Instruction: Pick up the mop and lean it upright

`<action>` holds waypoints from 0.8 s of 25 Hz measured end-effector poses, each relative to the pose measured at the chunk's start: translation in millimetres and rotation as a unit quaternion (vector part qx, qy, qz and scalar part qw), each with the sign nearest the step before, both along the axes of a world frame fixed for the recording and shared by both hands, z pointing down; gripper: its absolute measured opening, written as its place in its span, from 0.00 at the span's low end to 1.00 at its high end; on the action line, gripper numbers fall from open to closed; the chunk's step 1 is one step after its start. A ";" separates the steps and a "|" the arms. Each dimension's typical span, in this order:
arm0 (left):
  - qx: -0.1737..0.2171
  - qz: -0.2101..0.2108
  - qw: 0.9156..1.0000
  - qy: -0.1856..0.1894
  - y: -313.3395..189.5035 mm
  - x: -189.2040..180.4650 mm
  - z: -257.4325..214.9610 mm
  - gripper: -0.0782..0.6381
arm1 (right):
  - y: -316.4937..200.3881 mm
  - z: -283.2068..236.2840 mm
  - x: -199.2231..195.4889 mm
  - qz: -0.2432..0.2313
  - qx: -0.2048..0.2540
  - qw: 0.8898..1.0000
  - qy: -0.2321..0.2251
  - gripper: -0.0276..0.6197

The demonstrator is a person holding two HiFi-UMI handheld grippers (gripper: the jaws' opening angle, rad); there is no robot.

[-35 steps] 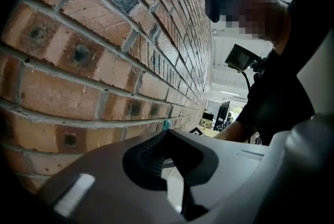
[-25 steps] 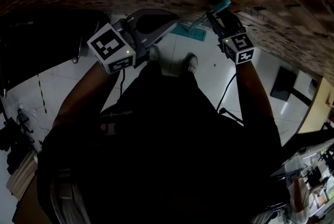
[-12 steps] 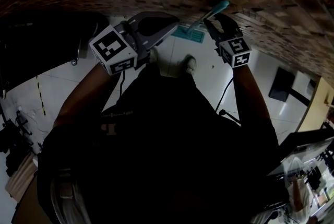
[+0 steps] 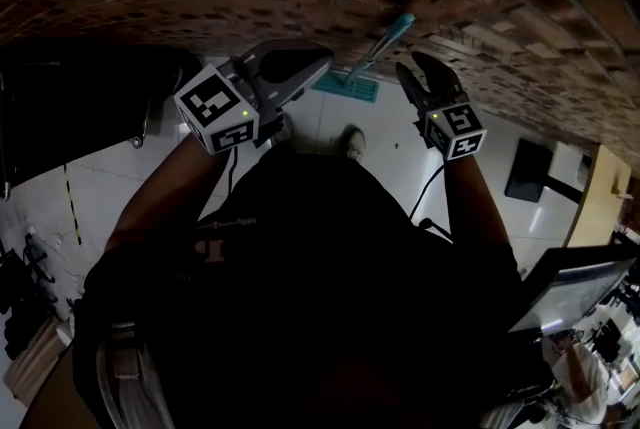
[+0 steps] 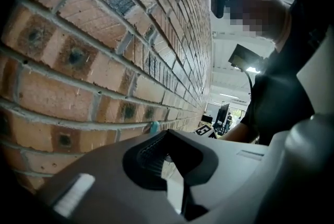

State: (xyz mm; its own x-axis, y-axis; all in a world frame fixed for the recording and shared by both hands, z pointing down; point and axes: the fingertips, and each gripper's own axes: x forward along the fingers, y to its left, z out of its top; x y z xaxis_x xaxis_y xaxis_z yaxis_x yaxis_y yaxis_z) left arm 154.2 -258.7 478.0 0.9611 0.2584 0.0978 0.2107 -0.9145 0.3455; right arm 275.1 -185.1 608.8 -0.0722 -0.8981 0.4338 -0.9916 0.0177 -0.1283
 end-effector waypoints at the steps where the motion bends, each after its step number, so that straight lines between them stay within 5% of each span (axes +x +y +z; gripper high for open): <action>1: -0.001 -0.002 1.000 0.002 -0.4 -0.8 -6.1 0.10 | 3.2 -13.1 0.1 0.002 0.009 1.000 0.001 0.30; 11: 0.019 -0.035 0.997 0.062 -19.4 -12.9 -81.2 0.10 | 22.9 -149.8 1.9 0.003 0.093 0.995 0.017 0.17; 20: 0.029 -0.056 0.994 0.085 -24.4 -30.4 -108.1 0.10 | 40.4 -205.2 4.4 0.008 0.116 0.993 0.024 0.10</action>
State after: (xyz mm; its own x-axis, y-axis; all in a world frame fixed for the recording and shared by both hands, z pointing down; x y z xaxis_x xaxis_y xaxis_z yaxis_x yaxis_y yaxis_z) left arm 123.7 -283.2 369.9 0.9875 0.1470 -0.0576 0.1570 -0.9527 0.2602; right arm 279.5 -144.7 403.6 -0.0421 -0.9749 0.2186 -0.9968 0.0262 -0.0755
